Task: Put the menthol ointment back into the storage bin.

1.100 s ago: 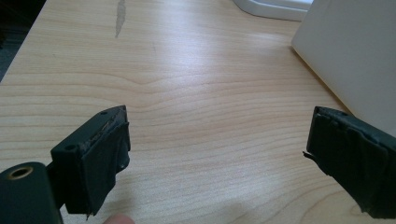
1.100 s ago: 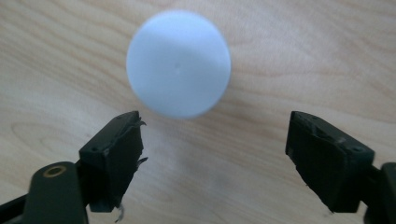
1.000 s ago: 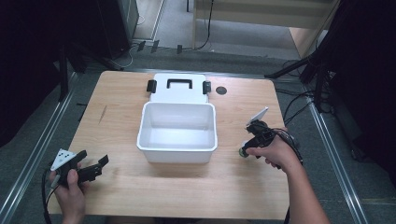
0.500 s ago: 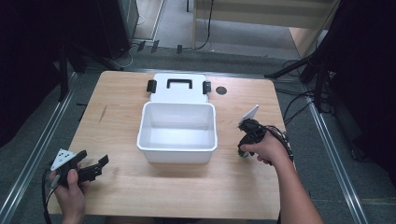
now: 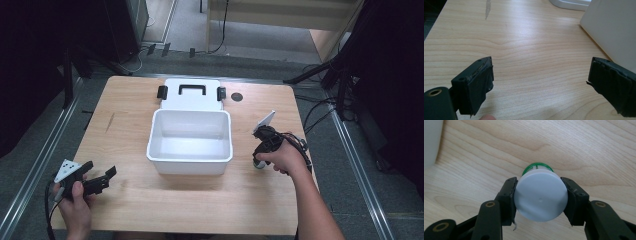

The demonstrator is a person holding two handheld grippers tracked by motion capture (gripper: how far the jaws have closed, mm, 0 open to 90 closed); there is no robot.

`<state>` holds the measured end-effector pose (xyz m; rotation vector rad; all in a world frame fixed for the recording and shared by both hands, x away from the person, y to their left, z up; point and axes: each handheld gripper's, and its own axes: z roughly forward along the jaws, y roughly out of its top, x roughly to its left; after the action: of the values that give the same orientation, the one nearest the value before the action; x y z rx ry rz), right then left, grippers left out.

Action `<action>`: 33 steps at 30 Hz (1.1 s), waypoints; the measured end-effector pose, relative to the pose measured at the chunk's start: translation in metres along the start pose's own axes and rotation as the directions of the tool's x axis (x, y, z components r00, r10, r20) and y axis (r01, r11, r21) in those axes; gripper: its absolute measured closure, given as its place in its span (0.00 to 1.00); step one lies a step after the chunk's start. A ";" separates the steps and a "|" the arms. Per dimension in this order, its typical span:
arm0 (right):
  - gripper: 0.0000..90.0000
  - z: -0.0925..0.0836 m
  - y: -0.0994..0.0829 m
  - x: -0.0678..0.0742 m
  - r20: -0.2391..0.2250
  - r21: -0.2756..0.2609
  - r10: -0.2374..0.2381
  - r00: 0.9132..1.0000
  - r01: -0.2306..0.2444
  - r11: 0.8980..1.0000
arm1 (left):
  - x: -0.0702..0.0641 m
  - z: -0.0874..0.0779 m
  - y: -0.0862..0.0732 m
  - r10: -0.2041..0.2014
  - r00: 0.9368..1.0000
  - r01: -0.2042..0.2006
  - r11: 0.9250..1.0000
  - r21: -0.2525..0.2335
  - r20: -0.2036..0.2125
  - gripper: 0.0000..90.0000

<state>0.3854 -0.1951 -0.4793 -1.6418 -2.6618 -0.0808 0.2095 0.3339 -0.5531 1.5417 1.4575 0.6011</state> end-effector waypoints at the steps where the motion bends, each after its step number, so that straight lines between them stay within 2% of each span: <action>1: 0.57 0.000 0.000 0.000 -0.005 0.000 -0.006 1.000 0.006 1.000 | 0.000 0.000 0.000 0.000 1.000 0.000 1.000 0.000 0.000 0.08; 3: 0.57 -0.002 0.000 0.001 -0.014 0.002 -0.001 1.000 0.002 1.000 | 0.000 0.000 0.000 0.000 1.000 0.000 1.000 -0.001 0.000 0.08; 11: 0.57 -0.018 0.003 0.002 -0.021 -0.016 -0.034 0.999 0.033 0.999 | 0.000 0.000 0.000 0.000 1.000 0.000 1.000 -0.001 0.000 0.08; 16: 0.57 -0.037 0.007 0.007 -0.019 -0.026 -0.065 0.998 0.064 0.998 | 0.000 0.000 0.000 0.002 1.000 -0.002 1.000 -0.001 0.001 0.08; 21: 0.57 -0.049 0.011 0.012 -0.024 -0.039 -0.079 0.997 0.078 0.996 | 0.000 0.000 0.000 0.000 1.000 0.000 1.000 -0.002 0.003 0.08; 33: 0.57 -0.092 0.028 0.033 -0.013 -0.045 -0.137 0.990 0.137 0.990 | 0.000 0.000 0.000 -0.003 1.000 0.003 1.000 -0.005 0.002 0.08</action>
<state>0.3944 -0.1575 -0.3850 -1.4603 -2.7768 -0.1553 0.2094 0.3341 -0.5531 1.5356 1.4552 0.6007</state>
